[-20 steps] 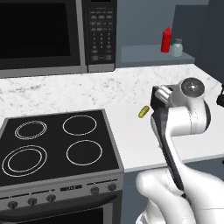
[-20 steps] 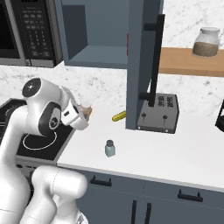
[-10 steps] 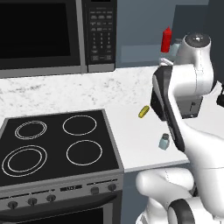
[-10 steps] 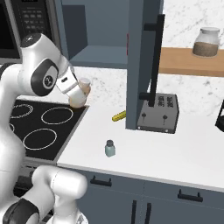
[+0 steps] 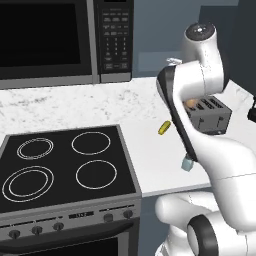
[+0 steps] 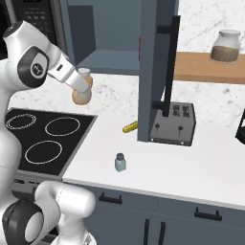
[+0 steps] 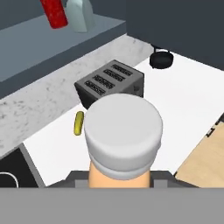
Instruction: Put the shaker and condiment bottle from the counter next to their counterparts in the cabinet.
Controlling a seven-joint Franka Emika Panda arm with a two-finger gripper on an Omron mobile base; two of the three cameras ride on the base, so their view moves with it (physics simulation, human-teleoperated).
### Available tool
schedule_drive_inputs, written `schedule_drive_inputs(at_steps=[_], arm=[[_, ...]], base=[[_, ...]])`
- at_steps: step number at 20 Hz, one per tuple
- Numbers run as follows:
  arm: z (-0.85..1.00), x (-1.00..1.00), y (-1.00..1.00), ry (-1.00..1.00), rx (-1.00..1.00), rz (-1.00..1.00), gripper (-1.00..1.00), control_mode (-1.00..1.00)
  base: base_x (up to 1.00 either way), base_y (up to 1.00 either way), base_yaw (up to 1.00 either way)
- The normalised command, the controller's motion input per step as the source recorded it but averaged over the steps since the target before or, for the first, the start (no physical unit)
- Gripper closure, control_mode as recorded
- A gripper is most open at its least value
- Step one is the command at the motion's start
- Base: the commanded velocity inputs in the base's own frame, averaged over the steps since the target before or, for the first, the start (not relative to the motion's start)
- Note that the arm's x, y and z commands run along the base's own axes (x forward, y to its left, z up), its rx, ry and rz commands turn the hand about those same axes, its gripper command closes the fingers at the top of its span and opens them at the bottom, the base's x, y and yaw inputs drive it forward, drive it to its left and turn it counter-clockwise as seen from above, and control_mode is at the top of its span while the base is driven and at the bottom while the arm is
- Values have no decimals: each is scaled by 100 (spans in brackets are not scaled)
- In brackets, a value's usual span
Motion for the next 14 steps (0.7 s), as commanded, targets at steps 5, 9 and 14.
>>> schedule_drive_inputs(at_steps=[5,9,14], arm=[[56,7,0,-4,-12,5,100,-100],[41,1,0,-7,-9,8,100,-100],[31,0,-1,-6,-4,13,100,-100]], base=[[0,0,0],[0,0,0],[0,0,0]])
